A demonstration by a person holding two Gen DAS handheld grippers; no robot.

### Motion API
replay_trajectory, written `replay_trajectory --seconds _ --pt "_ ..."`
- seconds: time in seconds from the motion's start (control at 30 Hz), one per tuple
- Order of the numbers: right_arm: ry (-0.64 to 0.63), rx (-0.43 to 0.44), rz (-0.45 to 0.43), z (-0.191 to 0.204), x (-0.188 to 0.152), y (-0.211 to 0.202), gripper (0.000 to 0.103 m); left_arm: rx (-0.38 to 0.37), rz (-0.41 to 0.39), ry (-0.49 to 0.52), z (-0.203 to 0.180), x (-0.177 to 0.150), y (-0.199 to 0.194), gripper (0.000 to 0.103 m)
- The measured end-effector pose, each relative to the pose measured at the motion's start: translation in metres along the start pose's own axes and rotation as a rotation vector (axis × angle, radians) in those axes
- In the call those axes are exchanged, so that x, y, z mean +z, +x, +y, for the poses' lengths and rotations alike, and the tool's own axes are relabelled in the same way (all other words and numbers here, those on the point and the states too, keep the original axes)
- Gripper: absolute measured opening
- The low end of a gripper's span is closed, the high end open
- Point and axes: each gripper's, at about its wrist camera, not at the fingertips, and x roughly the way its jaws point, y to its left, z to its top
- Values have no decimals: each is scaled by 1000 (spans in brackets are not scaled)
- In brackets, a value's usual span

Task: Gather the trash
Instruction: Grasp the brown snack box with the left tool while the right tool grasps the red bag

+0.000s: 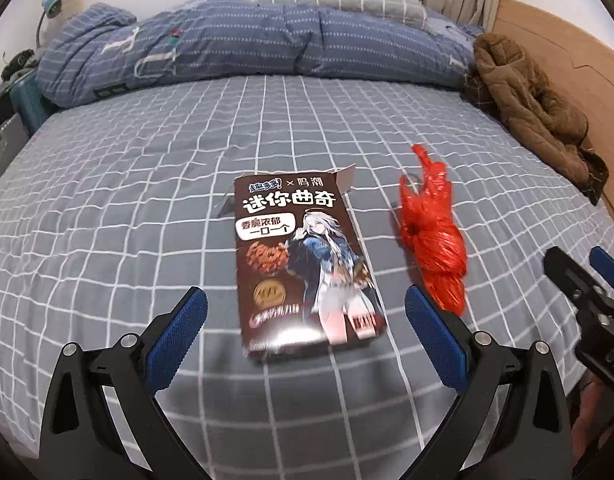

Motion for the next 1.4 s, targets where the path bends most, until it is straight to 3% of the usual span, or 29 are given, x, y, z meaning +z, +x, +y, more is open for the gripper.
replay_trajectory --seconds 0.37,0.47,0.9,1.03,1.1,1.17,1.27,1.4 --pt "10 -2 46 -6 7 35 95 29 100 -11 -5 10 58 97" --pt "-1 8 56 2 7 41 95 23 117 -15 1 9 68 92" --pt "-36 75 131 44 12 88 93 21 4 -17 47 11 30 90" --pt "-8 101 182 46 7 106 78 16 -5 -21 59 11 26 90" --pt "-11 100 195 47 4 111 66 13 -6 -30 63 10 25 90" --pt "-13 102 213 49 1 116 41 7 -6 -37 67 9 23 90" --pt "-44 81 196 55 -1 115 33 13 -12 -33 69 7 19 90" --pt "-43 83 165 57 4 104 31 18 -19 -38 73 9 14 90"
